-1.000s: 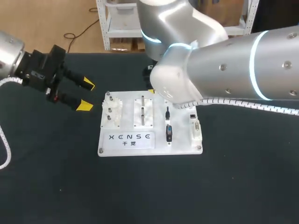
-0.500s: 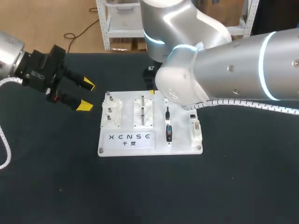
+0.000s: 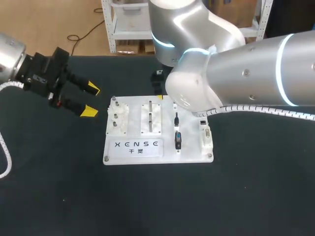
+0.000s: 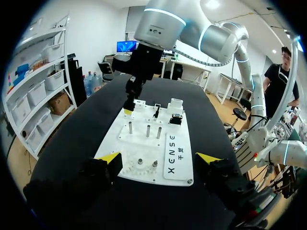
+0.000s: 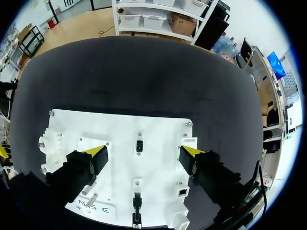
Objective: Insert the USB connector, Ethernet cable, and multi-pin plug into their matching sockets one by one.
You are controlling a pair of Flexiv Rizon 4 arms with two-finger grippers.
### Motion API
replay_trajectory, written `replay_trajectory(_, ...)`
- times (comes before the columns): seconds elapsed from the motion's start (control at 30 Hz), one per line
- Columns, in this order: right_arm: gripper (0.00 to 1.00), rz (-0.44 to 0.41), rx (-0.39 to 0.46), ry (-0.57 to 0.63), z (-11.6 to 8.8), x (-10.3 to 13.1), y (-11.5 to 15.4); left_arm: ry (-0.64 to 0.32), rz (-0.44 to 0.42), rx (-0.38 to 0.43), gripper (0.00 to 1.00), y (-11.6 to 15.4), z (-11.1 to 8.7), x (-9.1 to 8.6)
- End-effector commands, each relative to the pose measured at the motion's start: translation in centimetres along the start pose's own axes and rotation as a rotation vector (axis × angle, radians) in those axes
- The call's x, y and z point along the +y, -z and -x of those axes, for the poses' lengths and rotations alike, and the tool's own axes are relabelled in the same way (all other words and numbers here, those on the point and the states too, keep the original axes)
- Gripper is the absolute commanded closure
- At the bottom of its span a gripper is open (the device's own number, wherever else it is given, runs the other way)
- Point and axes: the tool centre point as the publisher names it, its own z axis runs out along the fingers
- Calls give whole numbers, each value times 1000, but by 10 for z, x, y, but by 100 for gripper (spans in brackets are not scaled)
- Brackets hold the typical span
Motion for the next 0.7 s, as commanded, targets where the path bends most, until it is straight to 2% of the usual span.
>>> replay_trajectory(0.03, 0, 3, 2, -4, 2, 0, 1, -2, -2, -2, 0, 0, -1, 1)
replay_trajectory(0.47, 0, 9, 33, -18, -3, 1, -5, -2, -2, -2, 0, 0, -1, 1)
replay_trajectory(0.5, 23, 10, 35, -19, -3, 1, -6, -2, -2, -2, 0, 0, -1, 1)
replay_trajectory(0.53, 33, 7, 36, -17, -3, 0, -7, -2, -2, -2, 0, 0, -1, 1)
replay_trajectory(0.6, 42, 4, 34, -14, -3, 1, -7, -2, -2, -2, 0, 0, -1, 1)
replay_trajectory(0.63, 50, 6, 34, -12, -3, 1, -8, -2, -2, -2, 0, 0, -1, 1)
replay_trajectory(0.7, 53, 8, 35, -9, -3, 1, -8, -2, -2, -2, 0, 0, -1, 1)
